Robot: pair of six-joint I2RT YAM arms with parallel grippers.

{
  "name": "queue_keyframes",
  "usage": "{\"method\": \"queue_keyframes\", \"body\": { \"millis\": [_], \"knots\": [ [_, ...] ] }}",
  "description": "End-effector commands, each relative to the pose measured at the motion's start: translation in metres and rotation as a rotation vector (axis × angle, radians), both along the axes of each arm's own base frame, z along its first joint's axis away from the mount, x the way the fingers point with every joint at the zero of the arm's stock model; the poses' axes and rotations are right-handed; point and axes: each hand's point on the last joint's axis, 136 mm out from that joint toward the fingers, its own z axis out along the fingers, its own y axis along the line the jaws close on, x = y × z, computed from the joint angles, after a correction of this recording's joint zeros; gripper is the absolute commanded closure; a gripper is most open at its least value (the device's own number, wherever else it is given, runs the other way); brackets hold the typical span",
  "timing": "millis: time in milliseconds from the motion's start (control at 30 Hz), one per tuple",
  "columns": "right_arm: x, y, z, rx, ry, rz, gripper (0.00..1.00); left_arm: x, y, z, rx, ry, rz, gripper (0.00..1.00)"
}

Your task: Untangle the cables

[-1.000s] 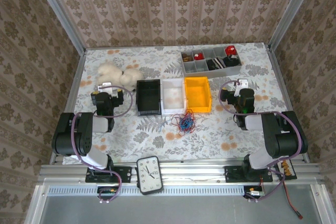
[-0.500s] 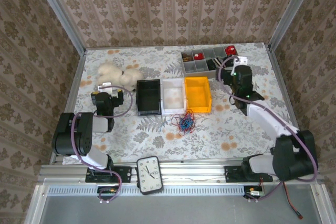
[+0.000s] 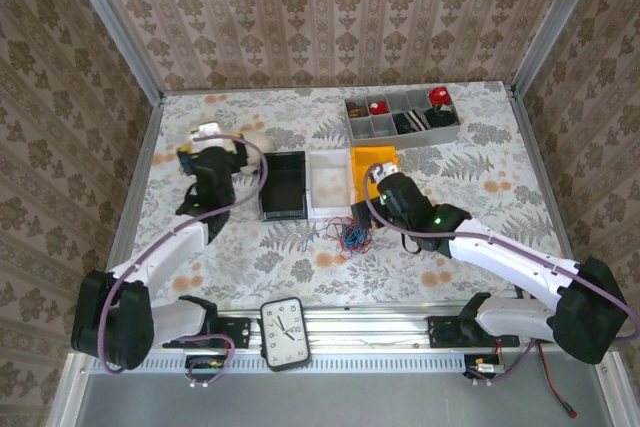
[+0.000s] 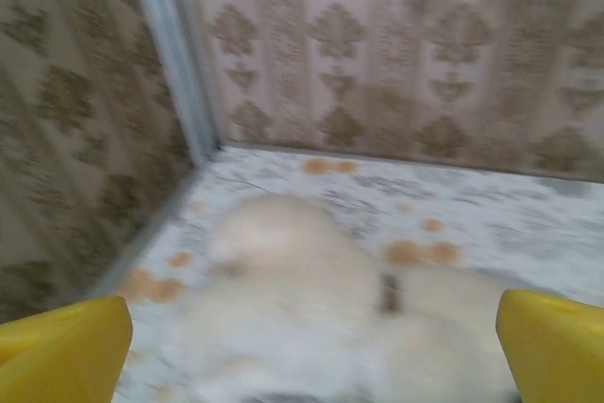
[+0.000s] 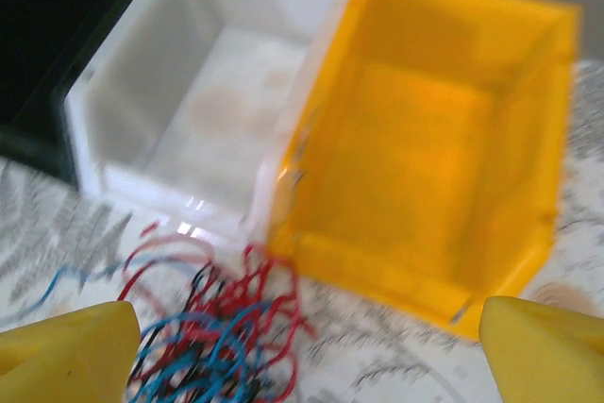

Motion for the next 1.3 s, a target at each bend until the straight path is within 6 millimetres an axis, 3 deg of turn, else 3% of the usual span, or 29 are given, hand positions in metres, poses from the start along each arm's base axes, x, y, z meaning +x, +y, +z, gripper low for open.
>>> {"method": "queue_keyframes", "body": {
  "millis": [0, 167, 233, 300, 533, 600, 800, 967, 1267],
  "knots": [
    [-0.025, 0.012, -0.017, 0.005, 0.093, 0.110, 0.06, -0.037, -0.034, -0.063, -0.018, 0.250, 0.039, 0.00],
    [-0.044, 0.022, -0.051, -0.011, 0.234, 0.191, 0.06, -0.075, -0.139, -0.083, -0.012, 0.336, -0.234, 0.00],
    [-0.049, 0.024, -0.063, -0.014, 0.270, 0.198, 0.06, -0.088, -0.166, -0.084, 0.015, 0.367, -0.334, 0.00],
    [-0.052, 0.027, -0.071, -0.008, 0.298, 0.212, 0.05, -0.101, -0.180, -0.086, 0.022, 0.416, -0.416, 0.00],
    [-0.052, 0.037, -0.086, -0.004, 0.369, 0.227, 0.05, -0.130, -0.181, -0.094, -0.018, 0.531, -0.608, 0.01],
    [-0.055, 0.039, -0.099, -0.015, 0.414, 0.227, 0.06, -0.143, -0.183, -0.099, -0.051, 0.591, -0.701, 0.05],
    [-0.052, 0.039, -0.106, -0.003, 0.438, 0.202, 0.11, -0.172, -0.182, -0.114, -0.053, 0.727, -0.828, 0.07],
    [-0.049, 0.028, -0.109, 0.015, 0.446, 0.147, 0.17, -0.165, -0.190, -0.125, -0.019, 0.744, -0.831, 0.10],
    [-0.041, 0.004, -0.110, 0.062, 0.448, 0.046, 0.20, -0.155, -0.210, -0.146, 0.041, 0.799, -0.869, 0.26]
  ]
}}
